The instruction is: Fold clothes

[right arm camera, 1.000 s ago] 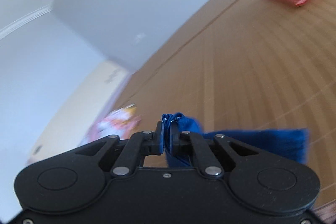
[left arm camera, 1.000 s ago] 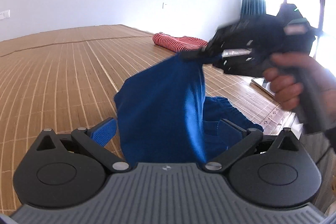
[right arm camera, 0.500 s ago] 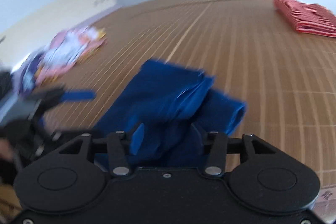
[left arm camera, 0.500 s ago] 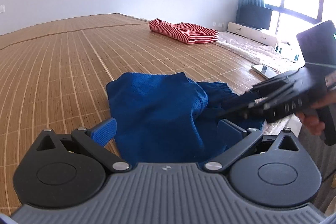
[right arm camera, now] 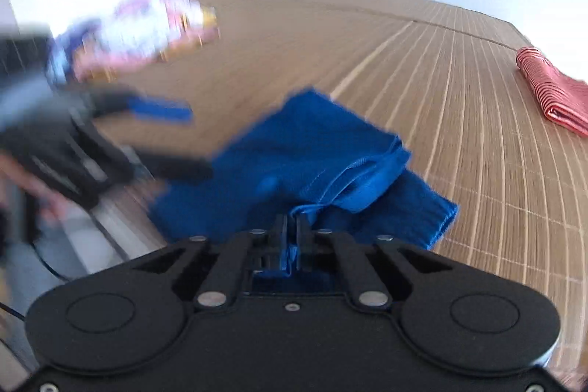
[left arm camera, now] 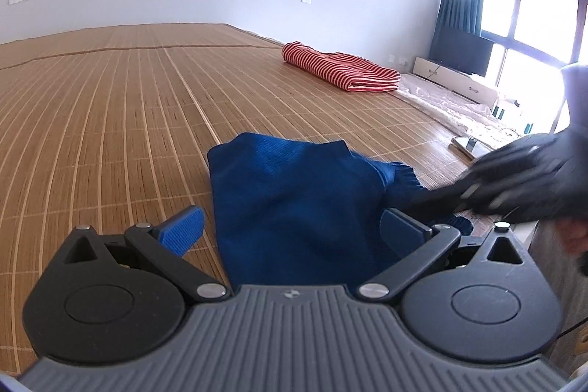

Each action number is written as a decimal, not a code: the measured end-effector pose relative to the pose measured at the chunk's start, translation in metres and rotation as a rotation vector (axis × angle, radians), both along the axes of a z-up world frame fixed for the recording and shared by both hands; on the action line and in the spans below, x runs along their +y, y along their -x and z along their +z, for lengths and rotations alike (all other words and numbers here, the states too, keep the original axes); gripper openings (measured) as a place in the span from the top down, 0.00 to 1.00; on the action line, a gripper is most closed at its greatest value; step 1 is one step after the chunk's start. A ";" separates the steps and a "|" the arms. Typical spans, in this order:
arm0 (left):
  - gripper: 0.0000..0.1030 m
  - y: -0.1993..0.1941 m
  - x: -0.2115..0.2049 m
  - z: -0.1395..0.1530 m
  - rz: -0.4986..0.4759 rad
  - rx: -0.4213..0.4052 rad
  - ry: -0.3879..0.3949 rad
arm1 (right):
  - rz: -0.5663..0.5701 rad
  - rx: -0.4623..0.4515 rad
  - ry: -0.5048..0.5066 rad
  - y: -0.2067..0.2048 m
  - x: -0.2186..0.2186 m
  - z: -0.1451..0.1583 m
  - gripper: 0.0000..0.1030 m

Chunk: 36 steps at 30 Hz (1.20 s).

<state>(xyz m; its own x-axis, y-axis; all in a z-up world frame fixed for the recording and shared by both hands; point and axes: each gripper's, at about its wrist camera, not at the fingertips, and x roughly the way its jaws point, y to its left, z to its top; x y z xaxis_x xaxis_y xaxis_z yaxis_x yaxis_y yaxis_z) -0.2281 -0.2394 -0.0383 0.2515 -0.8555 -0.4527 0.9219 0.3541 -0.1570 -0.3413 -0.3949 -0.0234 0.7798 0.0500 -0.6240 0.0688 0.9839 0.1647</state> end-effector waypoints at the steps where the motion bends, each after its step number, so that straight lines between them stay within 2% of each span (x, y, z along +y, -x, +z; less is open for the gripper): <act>1: 0.00 0.000 0.000 0.000 -0.001 0.001 0.001 | -0.007 -0.029 -0.048 0.007 -0.003 0.008 0.95; 3: 0.00 0.001 0.001 0.000 -0.012 0.007 -0.001 | -0.008 -0.064 -0.116 0.022 -0.007 0.023 0.95; 5: 0.00 0.002 0.000 0.000 -0.028 0.005 -0.008 | -0.017 -0.051 -0.129 0.034 -0.008 0.026 0.95; 7: 0.00 0.005 -0.003 -0.001 -0.044 -0.005 -0.019 | -0.026 0.005 -0.111 0.038 -0.007 0.018 0.93; 8: 0.00 0.006 -0.004 -0.002 -0.053 -0.012 -0.027 | -0.039 0.043 -0.105 0.037 -0.009 0.009 0.87; 9: 0.00 0.007 -0.005 -0.003 -0.062 -0.018 -0.035 | -0.056 0.075 -0.106 0.037 -0.011 0.002 0.85; 11: 0.00 0.008 -0.007 -0.006 -0.082 -0.024 -0.051 | -0.068 0.092 -0.119 0.039 -0.016 -0.003 0.74; 12: 0.00 0.008 -0.008 -0.007 -0.093 -0.020 -0.056 | -0.072 0.077 -0.125 0.040 -0.019 -0.001 0.69; 14: 0.00 0.010 -0.011 -0.009 -0.123 -0.001 -0.056 | -0.093 0.026 -0.109 0.039 -0.026 0.009 0.51; 16: 0.00 0.016 -0.013 -0.010 -0.177 0.020 -0.043 | -0.120 -0.039 -0.079 0.033 -0.039 0.018 0.44; 17: 0.00 0.020 -0.014 -0.012 -0.200 0.025 -0.036 | -0.136 -0.063 -0.070 0.026 -0.048 0.019 0.43; 20: 0.00 0.028 -0.019 -0.017 -0.246 0.031 -0.034 | -0.180 -0.077 -0.045 -0.005 -0.071 0.012 0.43; 22: 0.00 0.031 -0.023 -0.021 -0.263 0.032 -0.056 | -0.196 -0.041 -0.048 -0.031 -0.084 0.003 0.43; 27: 0.00 0.031 -0.025 -0.025 -0.254 0.032 -0.084 | -0.182 0.054 -0.168 -0.074 -0.104 -0.025 0.44; 28: 0.00 0.031 -0.025 -0.025 -0.254 0.034 -0.080 | -0.181 0.059 -0.179 -0.077 -0.105 -0.028 0.47; 29: 0.00 0.031 -0.024 -0.024 -0.254 0.036 -0.077 | -0.178 0.052 -0.194 -0.077 -0.105 -0.030 0.56; 31: 0.00 0.033 -0.024 -0.023 -0.255 0.032 -0.072 | -0.172 0.039 -0.214 -0.077 -0.104 -0.029 0.62; 34: 0.00 0.034 -0.024 -0.023 -0.252 0.018 -0.071 | -0.172 0.019 -0.168 -0.073 -0.096 -0.021 0.88; 36: 0.00 0.032 -0.025 -0.023 -0.248 0.020 -0.069 | -0.171 -0.005 -0.153 -0.068 -0.091 -0.013 0.88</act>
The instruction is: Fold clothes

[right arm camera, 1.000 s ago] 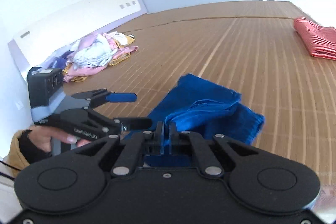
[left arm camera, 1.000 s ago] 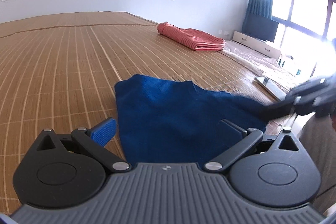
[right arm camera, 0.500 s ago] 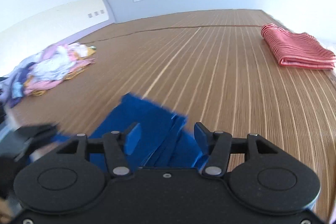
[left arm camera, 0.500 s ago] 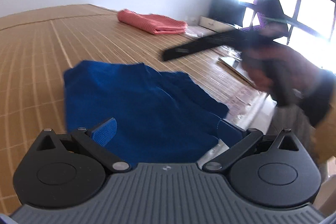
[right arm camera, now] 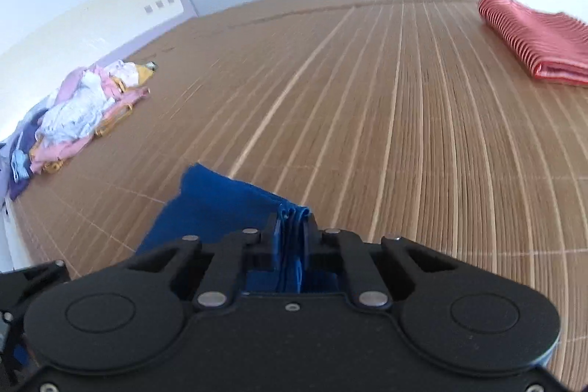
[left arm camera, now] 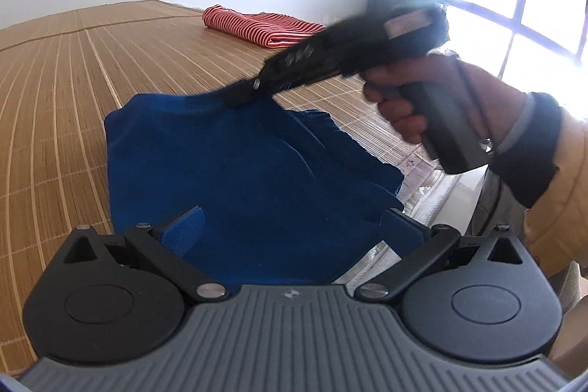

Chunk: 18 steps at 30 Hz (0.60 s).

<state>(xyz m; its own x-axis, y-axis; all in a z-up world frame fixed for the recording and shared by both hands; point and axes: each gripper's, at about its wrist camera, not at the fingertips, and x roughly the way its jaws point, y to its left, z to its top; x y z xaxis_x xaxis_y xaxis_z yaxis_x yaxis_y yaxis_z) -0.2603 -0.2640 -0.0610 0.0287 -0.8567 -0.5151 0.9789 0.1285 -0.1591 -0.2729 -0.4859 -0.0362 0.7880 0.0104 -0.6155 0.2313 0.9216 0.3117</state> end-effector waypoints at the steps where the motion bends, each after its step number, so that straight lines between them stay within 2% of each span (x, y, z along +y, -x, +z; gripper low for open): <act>1: 0.00 -0.001 0.000 0.000 0.003 0.002 0.001 | -0.001 -0.019 -0.003 0.003 0.003 0.007 0.88; 4: 0.00 -0.003 0.000 0.000 0.009 0.010 0.004 | -0.022 -0.049 0.040 0.012 0.014 0.029 0.88; 8: 0.00 -0.005 0.000 -0.001 0.016 0.009 -0.004 | -0.065 -0.017 0.175 0.019 0.028 0.046 0.88; 10: 0.00 -0.005 -0.001 -0.002 0.016 0.006 -0.011 | -0.090 0.023 0.224 0.016 0.028 0.044 0.87; 15: 0.00 -0.007 0.002 -0.001 0.026 -0.025 -0.030 | -0.133 0.126 0.275 0.008 0.019 0.013 0.73; 18: 0.00 -0.012 0.007 0.003 0.067 -0.049 -0.021 | -0.151 0.116 0.326 0.024 0.021 0.017 0.65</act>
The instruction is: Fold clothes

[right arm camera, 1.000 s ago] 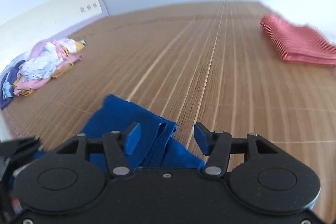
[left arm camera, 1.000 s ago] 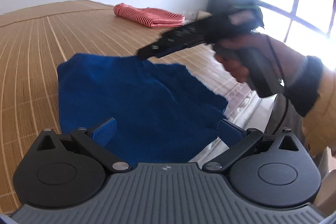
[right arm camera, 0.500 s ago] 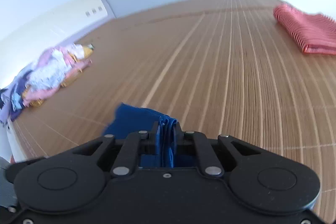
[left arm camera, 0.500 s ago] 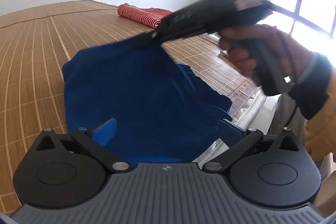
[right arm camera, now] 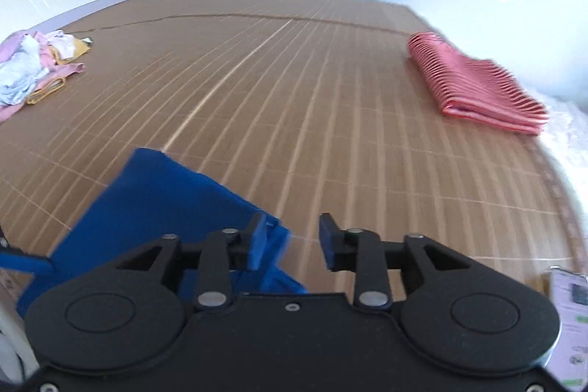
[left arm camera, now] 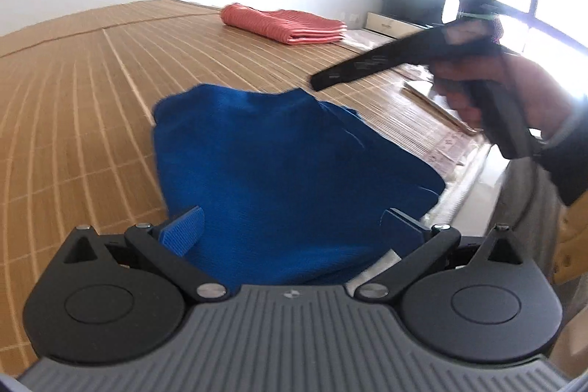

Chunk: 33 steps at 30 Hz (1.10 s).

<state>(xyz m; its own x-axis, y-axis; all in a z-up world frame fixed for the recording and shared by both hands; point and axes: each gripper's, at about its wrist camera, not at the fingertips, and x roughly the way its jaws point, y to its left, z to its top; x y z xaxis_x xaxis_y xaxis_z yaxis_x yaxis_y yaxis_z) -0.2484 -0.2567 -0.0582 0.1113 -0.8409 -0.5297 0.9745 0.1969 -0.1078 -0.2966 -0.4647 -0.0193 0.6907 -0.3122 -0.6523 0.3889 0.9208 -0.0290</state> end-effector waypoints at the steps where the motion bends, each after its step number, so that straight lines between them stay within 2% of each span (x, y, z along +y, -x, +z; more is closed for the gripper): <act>1: 0.00 -0.003 0.003 0.002 0.023 -0.008 0.007 | 0.010 -0.013 0.010 0.006 0.003 0.003 0.62; 4: 0.00 -0.011 0.004 0.003 0.092 -0.015 -0.009 | 0.099 -0.080 -0.011 0.024 0.017 0.013 0.47; 7: 0.00 -0.009 -0.003 -0.006 0.094 -0.039 -0.074 | 0.210 -0.115 -0.082 0.039 0.034 0.012 0.45; 10: 0.00 0.001 -0.006 -0.012 0.073 -0.131 -0.139 | 0.281 -0.079 -0.077 0.040 0.054 -0.003 0.45; 12: 0.00 0.000 -0.003 -0.009 0.088 -0.135 -0.159 | 0.326 -0.027 -0.038 0.040 0.069 -0.017 0.45; 16: 0.00 -0.007 0.016 -0.005 0.182 -0.162 -0.188 | 0.357 0.049 0.094 0.052 0.081 -0.030 0.45; 18: 0.00 -0.012 0.026 -0.001 0.246 -0.167 -0.205 | 0.342 0.072 0.141 0.065 0.079 -0.026 0.38; 19: 0.00 -0.014 0.030 0.000 0.277 -0.176 -0.217 | 0.317 0.074 0.142 0.072 0.076 -0.023 0.31; 20: 0.00 -0.017 0.032 0.002 0.298 -0.181 -0.220 | 0.289 0.060 0.122 0.079 0.070 -0.019 0.30; 22: 0.00 -0.024 0.037 0.010 0.307 -0.128 -0.181 | 0.234 0.012 0.040 0.090 0.055 -0.011 0.30; 25: 0.00 -0.040 0.040 0.022 0.277 0.051 -0.059 | 0.149 -0.105 -0.203 0.093 0.021 -0.007 0.28; 27: 0.00 -0.055 0.036 0.022 0.247 0.181 -0.007 | 0.114 -0.155 -0.325 0.090 0.007 -0.012 0.28; 30: 0.00 -0.078 0.025 0.018 0.243 0.353 0.015 | 0.061 -0.158 -0.444 0.077 -0.007 -0.023 0.28; 33: 0.00 -0.088 0.012 0.013 0.232 0.399 0.010 | 0.048 -0.182 -0.525 0.067 -0.016 -0.033 0.29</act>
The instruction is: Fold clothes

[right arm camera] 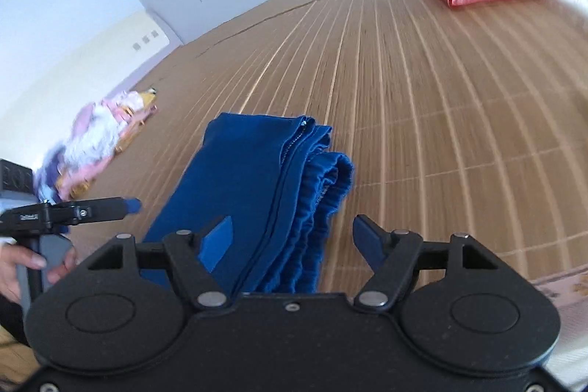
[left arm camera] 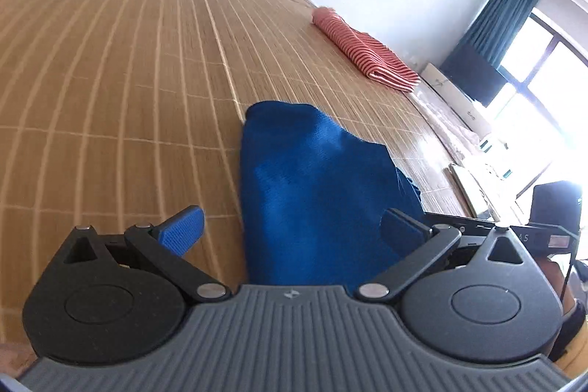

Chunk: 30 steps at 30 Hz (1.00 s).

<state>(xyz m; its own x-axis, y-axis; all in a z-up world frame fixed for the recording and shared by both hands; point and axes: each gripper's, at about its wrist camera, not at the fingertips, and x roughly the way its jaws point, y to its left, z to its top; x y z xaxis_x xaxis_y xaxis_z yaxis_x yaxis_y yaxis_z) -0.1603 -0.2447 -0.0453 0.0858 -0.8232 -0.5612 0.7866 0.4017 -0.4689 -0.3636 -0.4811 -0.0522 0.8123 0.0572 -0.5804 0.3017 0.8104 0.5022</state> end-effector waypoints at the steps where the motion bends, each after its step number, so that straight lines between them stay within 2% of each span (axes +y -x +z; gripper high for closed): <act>1: 0.00 -0.001 -0.003 -0.003 0.004 0.007 -0.008 | 0.002 -0.011 -0.012 -0.002 -0.001 -0.003 0.29; 3: 0.00 0.000 -0.008 -0.009 0.011 0.009 -0.024 | 0.005 -0.023 -0.015 -0.007 0.000 -0.005 0.30; 9: 0.00 0.012 -0.015 -0.013 -0.004 -0.116 -0.042 | 0.026 -0.039 0.013 -0.012 -0.004 -0.009 0.34; 12: 0.00 0.029 -0.014 -0.012 -0.035 -0.161 -0.079 | 0.055 -0.011 0.083 -0.020 -0.005 -0.007 0.46; 13: 0.00 0.036 -0.013 -0.012 -0.049 -0.171 -0.088 | 0.065 0.004 0.110 -0.026 -0.006 -0.006 0.58; 14: 0.00 0.045 -0.012 -0.013 -0.073 -0.183 -0.096 | 0.075 0.017 0.135 -0.034 -0.008 -0.005 0.61; 18: 0.00 0.075 -0.004 -0.012 -0.161 -0.178 -0.068 | 0.101 0.007 0.163 -0.064 -0.021 -0.004 0.57; 21: 0.00 0.079 0.001 -0.007 -0.194 -0.149 -0.023 | 0.064 -0.036 0.196 -0.061 -0.025 0.003 0.48; 23: 0.00 0.073 0.005 -0.002 -0.152 -0.163 -0.014 | 0.016 -0.068 0.214 -0.042 -0.025 0.012 0.29; 25: 0.00 0.065 0.008 0.003 -0.090 -0.184 -0.029 | -0.010 -0.090 0.231 -0.016 -0.019 0.020 0.28; 27: 0.00 0.056 0.010 0.004 -0.037 -0.198 -0.042 | 0.013 -0.099 0.225 0.008 -0.010 0.023 0.28; 30: 0.00 0.045 0.013 0.000 0.020 -0.159 -0.077 | 0.100 -0.118 0.194 0.035 0.007 0.019 0.28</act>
